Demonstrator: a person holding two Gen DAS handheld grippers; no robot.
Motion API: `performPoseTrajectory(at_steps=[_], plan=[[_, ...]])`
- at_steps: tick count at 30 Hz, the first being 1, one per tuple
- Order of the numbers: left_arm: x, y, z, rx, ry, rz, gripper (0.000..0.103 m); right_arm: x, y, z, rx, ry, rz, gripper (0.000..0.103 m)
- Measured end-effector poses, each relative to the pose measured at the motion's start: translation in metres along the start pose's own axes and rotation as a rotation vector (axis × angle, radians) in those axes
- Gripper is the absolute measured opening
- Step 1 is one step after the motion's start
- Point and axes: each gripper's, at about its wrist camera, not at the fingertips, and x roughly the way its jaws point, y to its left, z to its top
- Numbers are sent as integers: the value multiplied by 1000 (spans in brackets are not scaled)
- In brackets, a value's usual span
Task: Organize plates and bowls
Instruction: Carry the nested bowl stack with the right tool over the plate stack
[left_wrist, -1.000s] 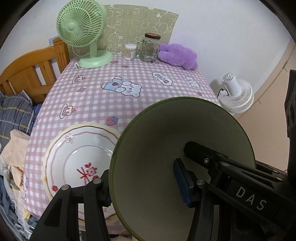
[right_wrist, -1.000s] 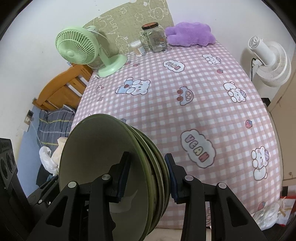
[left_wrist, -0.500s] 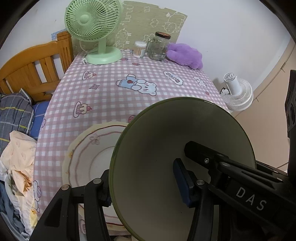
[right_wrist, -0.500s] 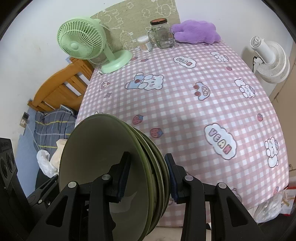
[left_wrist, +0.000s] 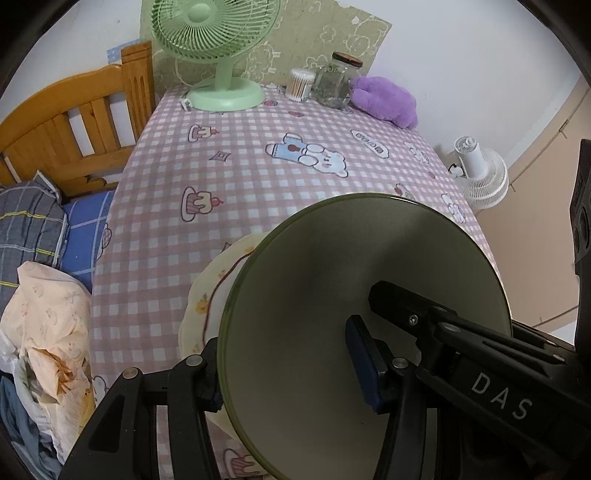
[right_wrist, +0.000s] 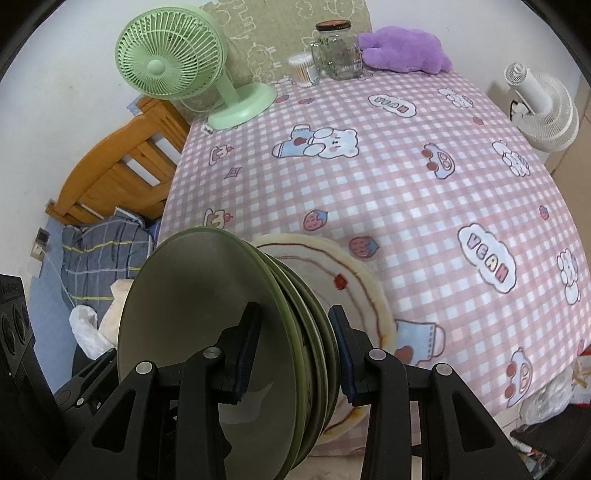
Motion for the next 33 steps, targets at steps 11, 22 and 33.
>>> performPoseTrajectory(at_steps=[11, 22, 33], plan=[[18, 24, -10, 10, 66, -30, 53, 26, 14, -15, 44, 43, -49, 41], [24, 20, 0, 56, 48, -3, 53, 32, 15, -7, 51, 28, -74, 41], [25, 8, -3, 41, 35, 60, 59, 35, 4, -4, 13, 39, -21, 44]])
